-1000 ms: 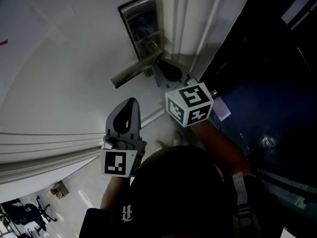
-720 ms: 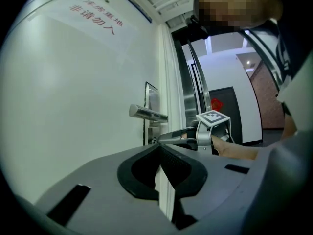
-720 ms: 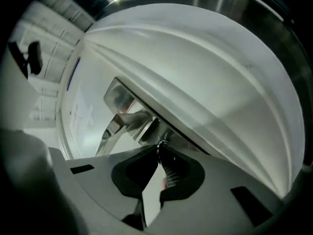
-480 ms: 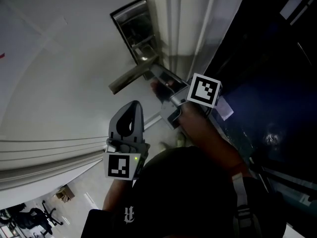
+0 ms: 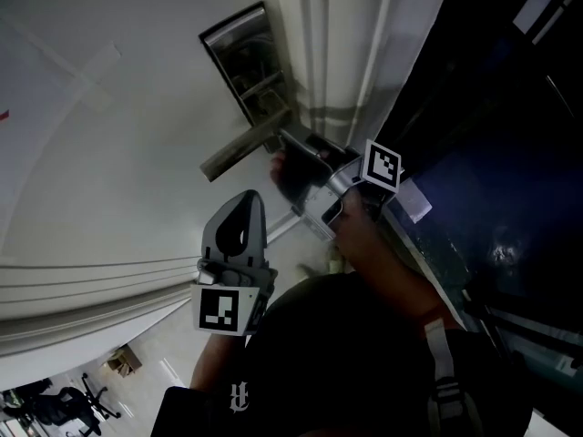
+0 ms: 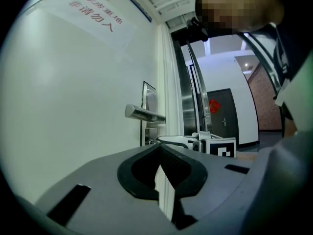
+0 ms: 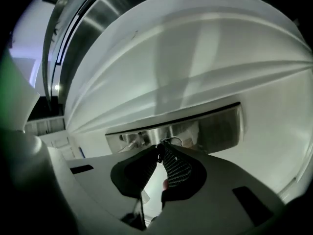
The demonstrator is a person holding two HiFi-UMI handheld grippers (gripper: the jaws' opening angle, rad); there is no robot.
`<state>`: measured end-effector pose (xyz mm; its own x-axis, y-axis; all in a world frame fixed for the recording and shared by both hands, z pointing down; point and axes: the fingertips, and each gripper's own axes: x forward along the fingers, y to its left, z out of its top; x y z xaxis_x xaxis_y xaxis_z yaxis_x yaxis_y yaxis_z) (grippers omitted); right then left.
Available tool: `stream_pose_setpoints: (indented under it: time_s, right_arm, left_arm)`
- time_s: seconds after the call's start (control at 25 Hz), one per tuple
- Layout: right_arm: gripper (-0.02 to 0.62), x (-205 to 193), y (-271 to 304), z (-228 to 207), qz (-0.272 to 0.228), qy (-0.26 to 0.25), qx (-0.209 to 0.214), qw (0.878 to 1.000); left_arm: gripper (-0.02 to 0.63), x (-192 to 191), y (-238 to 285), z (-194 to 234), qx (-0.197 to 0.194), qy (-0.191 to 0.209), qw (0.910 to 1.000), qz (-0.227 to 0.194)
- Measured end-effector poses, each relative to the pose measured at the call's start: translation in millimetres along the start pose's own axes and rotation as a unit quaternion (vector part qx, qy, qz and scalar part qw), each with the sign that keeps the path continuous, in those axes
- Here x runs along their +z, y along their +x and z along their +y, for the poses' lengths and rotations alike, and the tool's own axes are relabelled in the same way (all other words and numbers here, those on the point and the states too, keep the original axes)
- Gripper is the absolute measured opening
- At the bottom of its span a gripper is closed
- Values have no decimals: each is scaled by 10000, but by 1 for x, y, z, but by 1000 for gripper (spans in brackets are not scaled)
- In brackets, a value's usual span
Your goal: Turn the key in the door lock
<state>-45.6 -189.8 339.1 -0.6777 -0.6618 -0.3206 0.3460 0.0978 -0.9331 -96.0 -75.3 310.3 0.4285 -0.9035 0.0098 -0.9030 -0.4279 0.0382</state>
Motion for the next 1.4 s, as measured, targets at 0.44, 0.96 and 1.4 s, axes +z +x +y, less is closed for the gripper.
stream_pose_setpoints:
  time_s: [0.44,0.96,1.4]
  right_arm:
    - [54,-1,1,-2,-305,1309,1358,9816]
    - [103,6,-26,9,249,-1258,799,9885]
    - [103,-29,-30,40,1398,-8283,-819,5363]
  left_arm:
    - [6,6,2,-2,-33,44,10000,-5]
    - [6,4,12,-14,-133,28,9999,0]
    - [6,5,15,-20,-139,3,9999,-70]
